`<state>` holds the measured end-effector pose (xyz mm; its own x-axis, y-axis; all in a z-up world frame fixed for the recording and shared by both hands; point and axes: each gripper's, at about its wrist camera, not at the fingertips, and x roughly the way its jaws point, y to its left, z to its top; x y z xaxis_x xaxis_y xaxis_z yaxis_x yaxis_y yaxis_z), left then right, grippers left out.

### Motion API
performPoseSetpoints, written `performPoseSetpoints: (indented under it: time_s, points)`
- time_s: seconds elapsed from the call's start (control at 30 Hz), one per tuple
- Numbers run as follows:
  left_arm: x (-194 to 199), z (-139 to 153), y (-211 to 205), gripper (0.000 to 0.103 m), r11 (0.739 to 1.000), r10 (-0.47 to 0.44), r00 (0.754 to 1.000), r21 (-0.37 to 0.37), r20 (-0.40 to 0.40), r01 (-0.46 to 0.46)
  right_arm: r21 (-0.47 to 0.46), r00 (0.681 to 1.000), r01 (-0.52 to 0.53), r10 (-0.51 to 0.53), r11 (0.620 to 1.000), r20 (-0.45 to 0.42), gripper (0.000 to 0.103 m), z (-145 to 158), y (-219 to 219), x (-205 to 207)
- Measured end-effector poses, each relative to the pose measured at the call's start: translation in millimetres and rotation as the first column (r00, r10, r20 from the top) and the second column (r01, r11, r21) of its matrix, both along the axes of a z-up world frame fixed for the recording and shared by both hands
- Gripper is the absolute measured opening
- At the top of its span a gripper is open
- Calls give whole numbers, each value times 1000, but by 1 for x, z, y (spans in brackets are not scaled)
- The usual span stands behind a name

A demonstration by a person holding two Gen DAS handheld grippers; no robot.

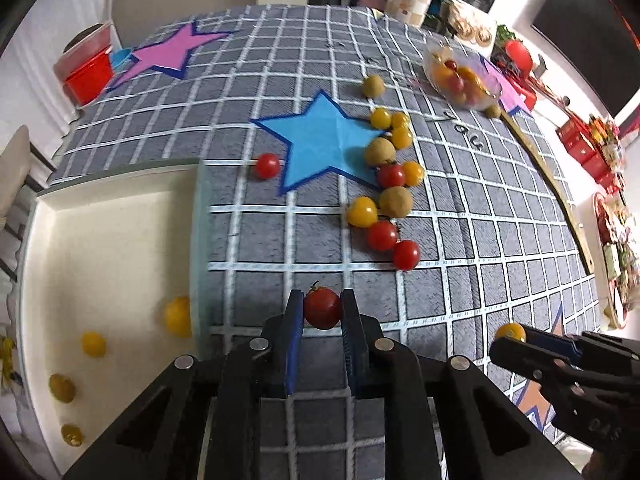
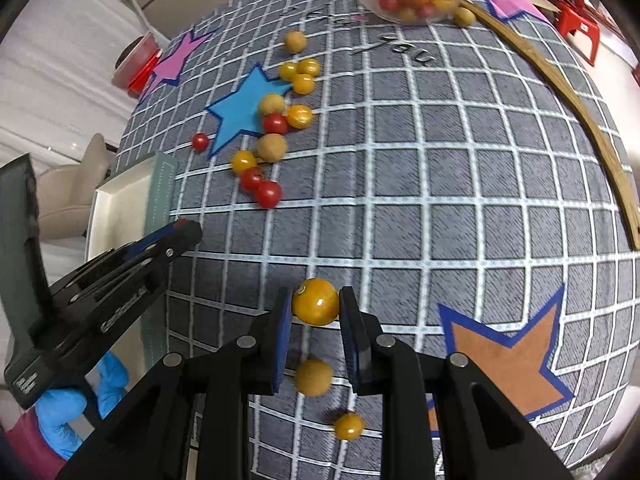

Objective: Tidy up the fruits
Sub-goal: 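Carry both tomatoes into the white tray and open both tools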

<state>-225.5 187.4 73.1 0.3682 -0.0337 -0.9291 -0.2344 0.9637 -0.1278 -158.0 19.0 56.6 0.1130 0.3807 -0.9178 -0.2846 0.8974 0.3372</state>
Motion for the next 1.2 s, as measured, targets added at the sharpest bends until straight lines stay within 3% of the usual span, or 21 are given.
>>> performPoseSetpoints:
  time_s: [0.33, 0.67, 0.9, 1.2]
  points:
    - [-56, 14, 47, 20, 989, 125, 992, 73, -2, -125, 14, 992, -127, 126, 992, 20, 26, 10, 59, -6]
    - [-107, -9, 107, 20, 949, 289, 956, 145, -50, -279, 38, 959, -283, 281, 958, 45, 26, 18, 146, -12]
    - [-120, -24, 118, 20, 939, 318, 945, 163, -69, -304, 29, 937, -347, 346, 937, 48, 26, 10, 205, -2]
    - [-124, -28, 122, 20, 939, 324, 944, 147, -69, -311, -25, 922, -387, 387, 922, 29, 26, -16, 245, 2]
